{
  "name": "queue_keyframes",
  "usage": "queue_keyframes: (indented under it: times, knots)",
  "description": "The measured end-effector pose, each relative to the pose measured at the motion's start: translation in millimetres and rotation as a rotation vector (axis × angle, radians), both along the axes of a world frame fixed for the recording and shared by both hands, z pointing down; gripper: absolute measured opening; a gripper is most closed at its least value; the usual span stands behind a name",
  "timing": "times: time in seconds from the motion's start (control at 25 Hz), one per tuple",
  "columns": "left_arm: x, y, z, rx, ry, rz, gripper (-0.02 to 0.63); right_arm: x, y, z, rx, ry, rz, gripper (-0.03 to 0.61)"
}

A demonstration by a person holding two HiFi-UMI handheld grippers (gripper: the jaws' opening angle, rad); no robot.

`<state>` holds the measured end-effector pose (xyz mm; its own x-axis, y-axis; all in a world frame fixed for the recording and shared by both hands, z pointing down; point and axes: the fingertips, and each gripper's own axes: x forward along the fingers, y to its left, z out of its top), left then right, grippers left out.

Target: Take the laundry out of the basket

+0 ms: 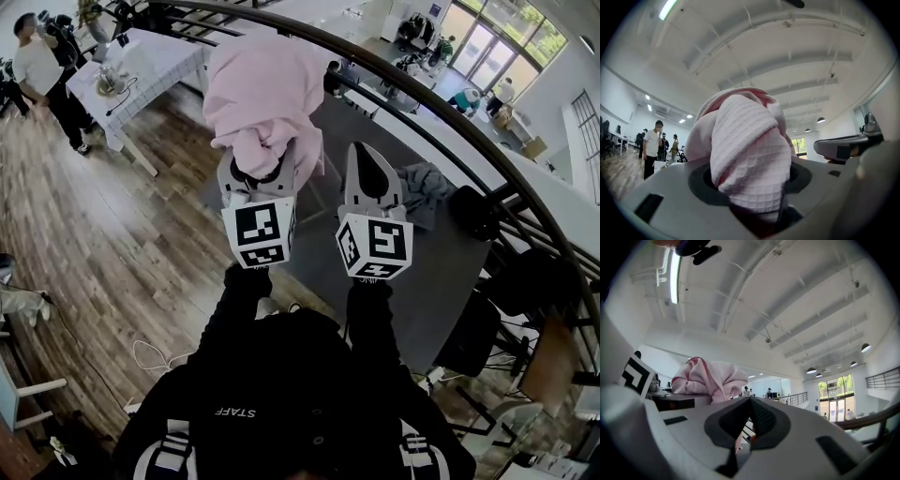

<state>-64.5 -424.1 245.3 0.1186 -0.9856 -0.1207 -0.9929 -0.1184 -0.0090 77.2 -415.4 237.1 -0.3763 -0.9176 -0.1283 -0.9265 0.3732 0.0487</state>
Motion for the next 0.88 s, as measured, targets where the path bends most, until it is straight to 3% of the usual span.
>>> queue_keyframes:
  times: [0.88]
  knots:
    - [-17.1, 19.7, -18.4, 0.039, -0.017, -0.020, 0.273, -12.7, 20.6, -16.6, 0.044, 0.008, 0.026, 0.015]
